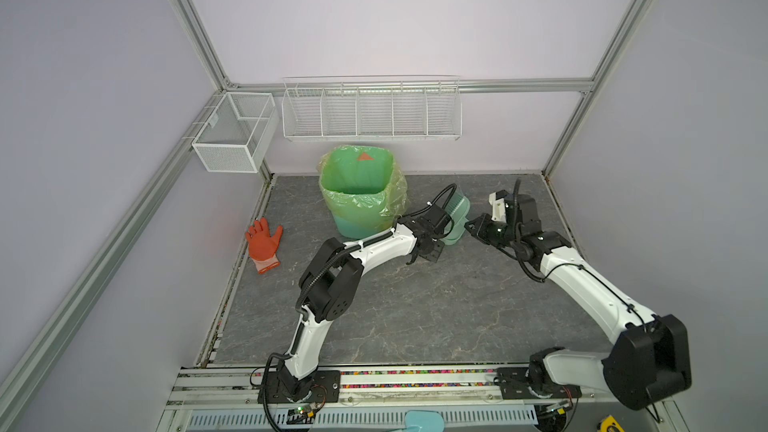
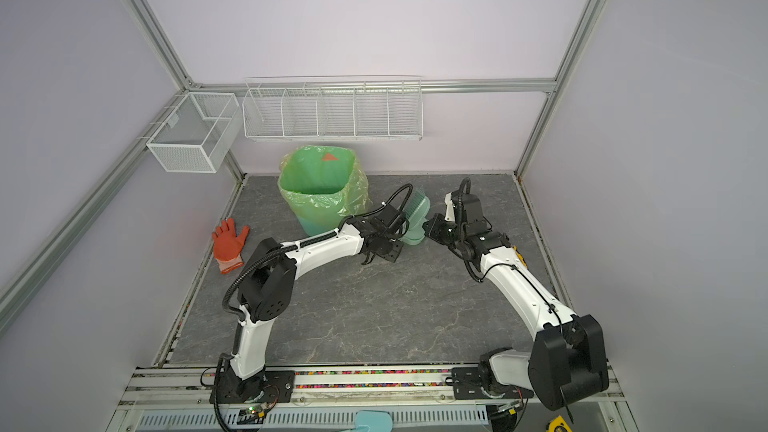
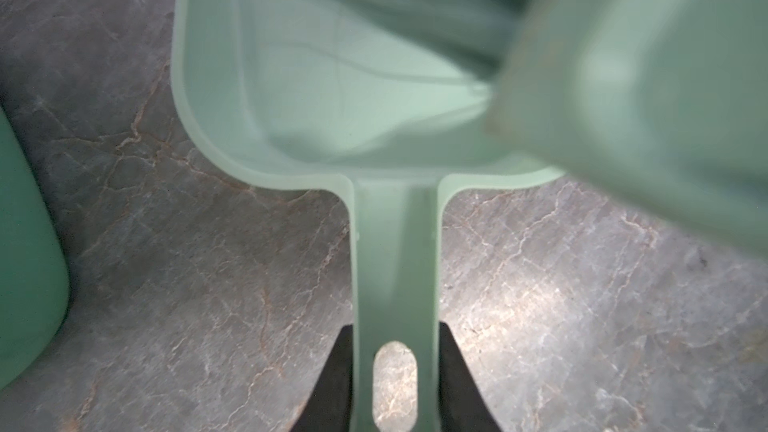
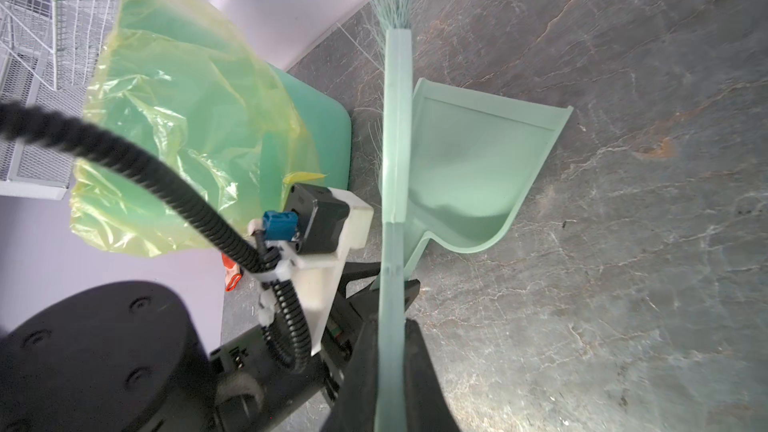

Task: Sweep away the paper scraps from the table
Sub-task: 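Move the brush onto the dustpan with right gripper while left holds dustpan, then lower the stacked dustpan and brush to the table and open both grippers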

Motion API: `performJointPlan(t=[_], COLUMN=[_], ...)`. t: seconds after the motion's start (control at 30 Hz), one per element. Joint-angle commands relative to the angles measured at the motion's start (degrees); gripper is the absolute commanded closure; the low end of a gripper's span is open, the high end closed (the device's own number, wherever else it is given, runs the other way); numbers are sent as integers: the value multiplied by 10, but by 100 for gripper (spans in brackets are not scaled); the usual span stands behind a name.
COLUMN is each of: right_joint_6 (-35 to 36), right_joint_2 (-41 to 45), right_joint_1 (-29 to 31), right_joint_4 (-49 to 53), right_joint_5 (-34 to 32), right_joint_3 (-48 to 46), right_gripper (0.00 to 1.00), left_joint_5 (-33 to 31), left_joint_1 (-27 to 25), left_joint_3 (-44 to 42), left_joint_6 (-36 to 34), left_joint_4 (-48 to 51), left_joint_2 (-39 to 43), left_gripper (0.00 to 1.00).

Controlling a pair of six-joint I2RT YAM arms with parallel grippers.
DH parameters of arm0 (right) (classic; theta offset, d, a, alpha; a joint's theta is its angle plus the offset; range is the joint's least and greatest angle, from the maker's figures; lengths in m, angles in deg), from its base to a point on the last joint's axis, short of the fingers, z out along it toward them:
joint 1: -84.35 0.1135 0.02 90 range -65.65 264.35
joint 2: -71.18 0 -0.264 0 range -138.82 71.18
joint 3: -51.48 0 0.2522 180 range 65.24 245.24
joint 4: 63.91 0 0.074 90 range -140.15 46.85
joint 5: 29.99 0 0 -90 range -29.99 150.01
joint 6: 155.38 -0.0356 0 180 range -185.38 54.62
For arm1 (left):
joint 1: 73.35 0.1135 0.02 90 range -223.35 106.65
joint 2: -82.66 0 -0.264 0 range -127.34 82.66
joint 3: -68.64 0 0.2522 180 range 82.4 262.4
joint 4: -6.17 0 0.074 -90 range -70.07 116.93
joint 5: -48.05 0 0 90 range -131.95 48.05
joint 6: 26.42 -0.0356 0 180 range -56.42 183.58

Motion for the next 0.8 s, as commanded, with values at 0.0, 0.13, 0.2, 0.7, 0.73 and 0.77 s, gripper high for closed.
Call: performJointPlan(t=[0.0, 0.13, 0.2, 0.7, 0.73, 0.77], right_joint_6=[-20, -20, -19, -43, -46, -47], right_joint_2=[-27, -54, -63, -164, -170, -173], right_joint_1=[6, 7, 7, 4, 3, 1], right_joint_4=[-61, -131, -146, -287, -295, -298], right_joint_5=[25, 65, 70, 105, 108, 110], right_joint_3=[-14, -24, -24, -54, -70, -74], right_gripper=[93, 93, 93, 93, 93, 93], left_joint_5=[-11, -16, -18, -36, -35, -36], left_joint_1=[6, 8, 8, 11, 11, 11], left_joint_3=[8, 0, -7, -25, -26, -27], left_joint_6=[-15, -19, -19, -26, -25, -25], left_joint_4=[-16, -25, -34, -44, -44, -44], left_joint_2=[-12, -7, -4, -1, -1, -1], left_gripper=[100, 100, 100, 96, 96, 95])
